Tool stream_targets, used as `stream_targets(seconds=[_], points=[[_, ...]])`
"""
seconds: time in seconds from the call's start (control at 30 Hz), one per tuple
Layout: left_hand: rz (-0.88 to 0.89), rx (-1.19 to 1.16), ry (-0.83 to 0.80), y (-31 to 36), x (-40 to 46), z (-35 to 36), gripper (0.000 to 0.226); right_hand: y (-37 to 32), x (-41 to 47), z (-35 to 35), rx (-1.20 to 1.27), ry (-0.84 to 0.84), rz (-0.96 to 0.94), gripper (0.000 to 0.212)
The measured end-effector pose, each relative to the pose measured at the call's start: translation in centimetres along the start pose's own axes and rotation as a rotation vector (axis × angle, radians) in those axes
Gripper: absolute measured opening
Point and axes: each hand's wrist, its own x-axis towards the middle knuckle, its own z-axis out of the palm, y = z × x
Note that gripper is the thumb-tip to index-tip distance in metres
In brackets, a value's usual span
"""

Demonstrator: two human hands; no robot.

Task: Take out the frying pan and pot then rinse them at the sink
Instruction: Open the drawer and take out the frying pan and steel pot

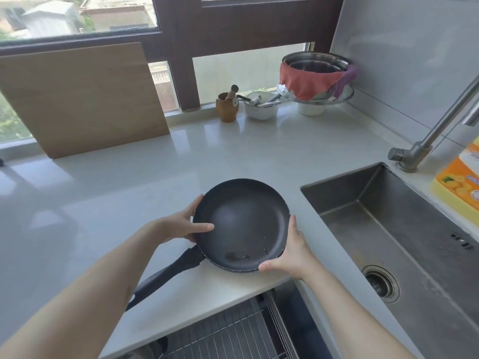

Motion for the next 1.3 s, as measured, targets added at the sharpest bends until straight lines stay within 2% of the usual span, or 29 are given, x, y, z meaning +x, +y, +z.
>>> stream_targets(seconds=[0.1, 0.23, 0.33, 0.43, 0.57, 0.63, 0.8, 0.9, 1.07, 1.2, 1.3], points=[[-0.029, -0.019, 0.018, -0.1, 0.6, 0.1, 0.116, 0.0, 0.2, 0.0, 0.003, 0.0, 0.017, 0.159], [-0.075, -0.016, 0.071, 0.3, 0.8, 1.0, 0.093, 0.4, 0.2, 0.0, 0.007, -0.004, 0.019, 0.158], [-0.046, -0.043, 0.139, 0.2, 0.5, 1.4, 0.098, 0.8, 0.2, 0.1, -0.01, 0.002, 0.013, 0.151], [0.01, -0.058, 0.256, -0.5, -0.7, 1.9, 0.087, 0.6, -0.9, 0.2, -0.111, 0.085, -0.012, 0.143], [0.118, 0.047, 0.508, -2.8, -4.8, 3.0, 0.079, 0.1, -4.2, 1.2, -0.191, 0.291, -0.22, 0.128], [0.196, 0.111, 0.569, -4.7, -7.9, 3.9, 0.077, 0.0, -6.2, 2.3, -0.216, 0.322, -0.351, 0.12], [0.246, 0.232, 0.622, -11.0, -17.0, 6.1, 0.086, 0.1, -10.6, 6.5, -0.251, 0.148, -0.515, 0.114], [0.219, 0.283, 0.707, -15.4, -22.0, 7.4, 0.081, 0.9, -12.5, 10.2, -0.276, -0.004, -0.561, 0.114], [0.054, 0.302, 0.75, -23.8, -28.8, 11.5, 0.069, 3.0, -14.2, 17.1, -0.448, -0.304, -0.584, 0.119], [-0.173, 0.363, 0.592, -32.4, -30.9, 14.0, 0.095, 4.3, -14.1, 22.3, -0.552, -0.452, -0.507, 0.12], [-0.308, 0.441, 0.514, -37.5, -31.0, 14.2, 0.116, 5.0, -13.3, 25.7, -0.617, -0.496, -0.416, 0.124]])
